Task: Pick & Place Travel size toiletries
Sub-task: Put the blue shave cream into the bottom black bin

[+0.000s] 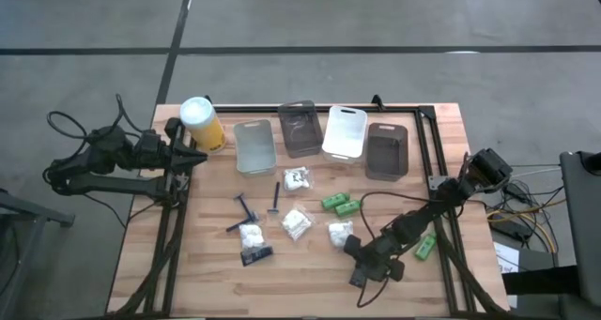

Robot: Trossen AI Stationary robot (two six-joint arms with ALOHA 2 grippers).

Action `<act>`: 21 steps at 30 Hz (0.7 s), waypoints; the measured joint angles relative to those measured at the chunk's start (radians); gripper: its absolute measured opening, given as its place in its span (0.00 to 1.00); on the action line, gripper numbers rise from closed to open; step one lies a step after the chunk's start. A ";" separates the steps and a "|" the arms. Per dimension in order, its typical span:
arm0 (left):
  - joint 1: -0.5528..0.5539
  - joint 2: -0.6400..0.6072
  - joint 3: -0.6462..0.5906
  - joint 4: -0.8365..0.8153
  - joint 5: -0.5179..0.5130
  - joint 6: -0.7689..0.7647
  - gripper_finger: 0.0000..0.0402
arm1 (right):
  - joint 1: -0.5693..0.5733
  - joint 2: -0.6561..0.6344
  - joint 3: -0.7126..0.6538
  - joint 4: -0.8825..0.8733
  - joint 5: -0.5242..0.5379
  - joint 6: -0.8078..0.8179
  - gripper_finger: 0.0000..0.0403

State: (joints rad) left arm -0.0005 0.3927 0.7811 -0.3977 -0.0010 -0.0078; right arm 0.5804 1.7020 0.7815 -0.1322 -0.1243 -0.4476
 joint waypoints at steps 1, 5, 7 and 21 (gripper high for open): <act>0.000 0.000 0.000 0.000 0.000 0.000 0.09 | 0.000 0.000 0.000 0.000 0.001 0.000 0.46; 0.000 0.000 0.000 0.000 0.000 0.000 0.09 | 0.000 0.000 0.000 0.000 0.008 0.001 0.38; 0.000 0.000 0.000 0.000 0.000 0.000 0.09 | -0.001 0.000 0.000 -0.001 0.010 0.001 0.35; 0.000 0.000 0.000 0.000 0.000 0.000 0.09 | -0.034 -0.108 -0.004 -0.051 0.023 0.169 0.22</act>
State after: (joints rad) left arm -0.0002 0.3925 0.7811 -0.3977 -0.0010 -0.0078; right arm 0.5468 1.5940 0.7773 -0.1833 -0.1011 -0.2781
